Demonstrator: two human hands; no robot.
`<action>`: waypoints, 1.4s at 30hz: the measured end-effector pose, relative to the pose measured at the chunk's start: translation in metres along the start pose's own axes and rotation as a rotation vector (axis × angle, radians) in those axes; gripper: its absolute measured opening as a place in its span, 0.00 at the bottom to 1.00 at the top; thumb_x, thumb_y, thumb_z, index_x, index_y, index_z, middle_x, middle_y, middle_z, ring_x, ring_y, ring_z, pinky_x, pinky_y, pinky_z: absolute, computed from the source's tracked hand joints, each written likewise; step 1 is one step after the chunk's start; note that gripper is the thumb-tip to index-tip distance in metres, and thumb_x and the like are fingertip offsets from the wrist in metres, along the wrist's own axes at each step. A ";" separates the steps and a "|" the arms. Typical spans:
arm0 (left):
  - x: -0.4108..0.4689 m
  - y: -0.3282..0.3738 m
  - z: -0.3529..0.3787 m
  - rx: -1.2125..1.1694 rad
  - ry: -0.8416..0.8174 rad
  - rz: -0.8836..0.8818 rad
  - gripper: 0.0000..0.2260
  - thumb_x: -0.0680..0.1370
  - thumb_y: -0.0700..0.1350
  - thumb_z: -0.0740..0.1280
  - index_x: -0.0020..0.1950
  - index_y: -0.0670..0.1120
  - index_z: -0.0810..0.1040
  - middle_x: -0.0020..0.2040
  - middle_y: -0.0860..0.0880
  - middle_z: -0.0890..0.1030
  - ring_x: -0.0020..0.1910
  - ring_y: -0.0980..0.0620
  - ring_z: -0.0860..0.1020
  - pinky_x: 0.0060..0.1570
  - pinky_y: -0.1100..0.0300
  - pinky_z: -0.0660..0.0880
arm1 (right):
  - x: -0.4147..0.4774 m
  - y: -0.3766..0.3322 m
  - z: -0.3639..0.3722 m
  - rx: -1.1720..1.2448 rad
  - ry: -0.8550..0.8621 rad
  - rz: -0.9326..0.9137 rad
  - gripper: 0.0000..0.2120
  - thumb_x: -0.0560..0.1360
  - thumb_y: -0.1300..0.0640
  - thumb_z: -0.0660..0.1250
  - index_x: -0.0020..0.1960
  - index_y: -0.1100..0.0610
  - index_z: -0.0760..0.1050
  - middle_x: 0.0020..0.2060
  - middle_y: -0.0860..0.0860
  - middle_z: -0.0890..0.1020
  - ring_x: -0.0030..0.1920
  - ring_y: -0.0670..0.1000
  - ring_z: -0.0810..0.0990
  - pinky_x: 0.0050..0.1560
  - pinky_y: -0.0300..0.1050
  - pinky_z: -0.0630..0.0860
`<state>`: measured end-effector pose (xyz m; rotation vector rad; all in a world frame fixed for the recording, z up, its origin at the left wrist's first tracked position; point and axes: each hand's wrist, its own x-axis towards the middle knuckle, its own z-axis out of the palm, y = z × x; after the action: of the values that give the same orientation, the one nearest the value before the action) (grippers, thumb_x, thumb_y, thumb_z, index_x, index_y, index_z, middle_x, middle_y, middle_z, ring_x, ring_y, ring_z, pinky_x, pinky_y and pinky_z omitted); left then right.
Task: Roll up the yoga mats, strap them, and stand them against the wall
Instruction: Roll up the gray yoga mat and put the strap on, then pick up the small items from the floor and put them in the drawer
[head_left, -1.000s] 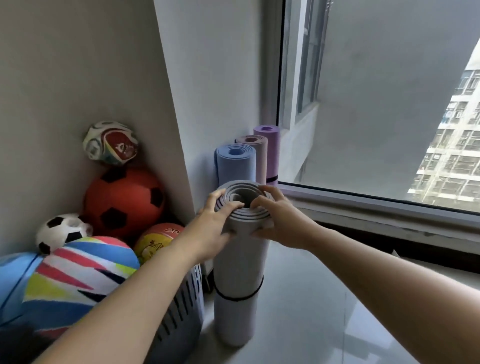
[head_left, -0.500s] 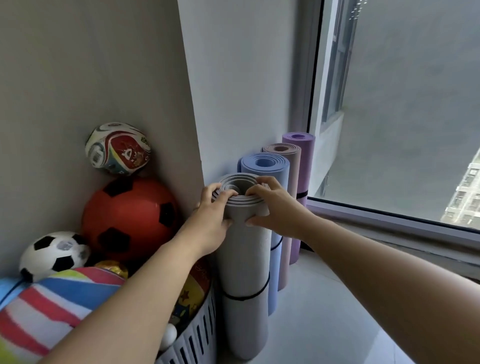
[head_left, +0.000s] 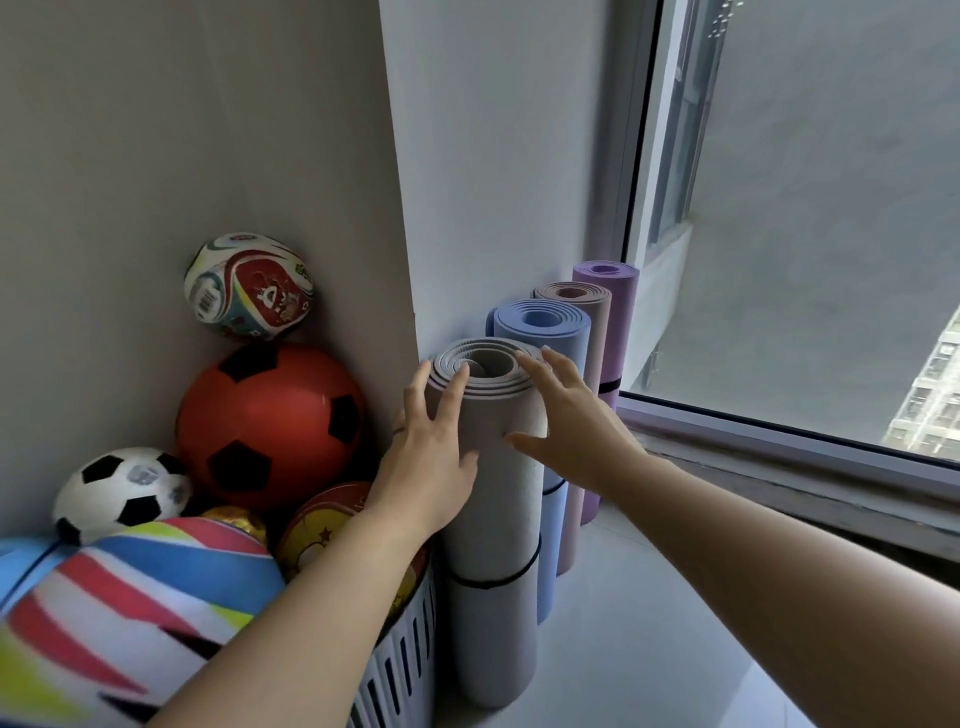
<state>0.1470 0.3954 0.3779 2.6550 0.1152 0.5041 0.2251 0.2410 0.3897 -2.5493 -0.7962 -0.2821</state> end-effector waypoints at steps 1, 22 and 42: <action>-0.003 0.002 -0.002 0.004 -0.002 -0.003 0.36 0.79 0.45 0.65 0.78 0.56 0.45 0.77 0.50 0.39 0.74 0.41 0.58 0.67 0.53 0.64 | -0.002 0.000 -0.002 0.001 -0.013 0.005 0.42 0.73 0.47 0.72 0.77 0.46 0.50 0.78 0.49 0.49 0.69 0.56 0.69 0.61 0.54 0.74; -0.166 0.200 0.058 -0.274 -0.348 0.142 0.12 0.80 0.47 0.62 0.63 0.53 0.76 0.46 0.56 0.78 0.49 0.53 0.78 0.52 0.55 0.76 | -0.314 0.069 -0.102 0.057 -0.339 0.477 0.15 0.78 0.55 0.66 0.64 0.53 0.76 0.54 0.51 0.83 0.53 0.49 0.81 0.57 0.43 0.75; -0.076 0.312 0.402 -0.353 -0.720 0.105 0.11 0.79 0.45 0.61 0.59 0.54 0.77 0.46 0.60 0.78 0.47 0.58 0.78 0.50 0.55 0.78 | -0.359 0.430 -0.040 -0.025 -0.267 1.023 0.11 0.76 0.49 0.66 0.37 0.52 0.74 0.37 0.47 0.78 0.42 0.51 0.78 0.42 0.44 0.73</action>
<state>0.2239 -0.0589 0.1495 2.3351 -0.3023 -0.3856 0.1804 -0.2676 0.1559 -2.6737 0.4885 0.3817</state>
